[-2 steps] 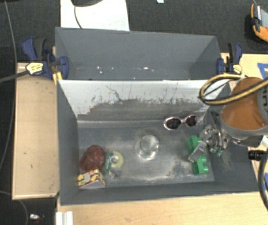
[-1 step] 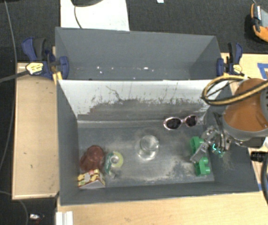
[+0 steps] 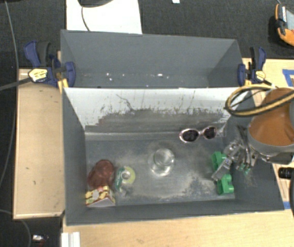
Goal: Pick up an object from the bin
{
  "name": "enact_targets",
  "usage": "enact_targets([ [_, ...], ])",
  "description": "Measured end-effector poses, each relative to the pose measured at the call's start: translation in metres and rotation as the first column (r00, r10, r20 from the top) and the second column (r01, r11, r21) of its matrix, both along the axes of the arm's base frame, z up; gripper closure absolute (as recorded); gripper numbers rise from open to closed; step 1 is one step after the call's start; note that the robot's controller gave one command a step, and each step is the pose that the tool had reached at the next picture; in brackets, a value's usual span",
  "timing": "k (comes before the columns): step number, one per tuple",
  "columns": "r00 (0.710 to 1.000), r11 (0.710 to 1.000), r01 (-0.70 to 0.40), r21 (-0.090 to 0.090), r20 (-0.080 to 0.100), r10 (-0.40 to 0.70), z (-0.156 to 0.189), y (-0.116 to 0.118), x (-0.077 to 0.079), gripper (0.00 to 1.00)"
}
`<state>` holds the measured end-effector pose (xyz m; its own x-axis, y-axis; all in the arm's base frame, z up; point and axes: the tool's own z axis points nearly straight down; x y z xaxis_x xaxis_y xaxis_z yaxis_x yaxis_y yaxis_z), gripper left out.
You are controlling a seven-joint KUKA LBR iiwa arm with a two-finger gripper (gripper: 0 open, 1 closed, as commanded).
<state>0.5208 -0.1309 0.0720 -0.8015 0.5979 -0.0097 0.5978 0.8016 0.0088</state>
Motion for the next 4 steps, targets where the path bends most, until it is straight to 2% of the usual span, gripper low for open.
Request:
enact_targets([
  [4,1.0,1.0,0.021,0.01,0.0,-0.021,0.0034,-0.0088,-0.0005,1.0],
])
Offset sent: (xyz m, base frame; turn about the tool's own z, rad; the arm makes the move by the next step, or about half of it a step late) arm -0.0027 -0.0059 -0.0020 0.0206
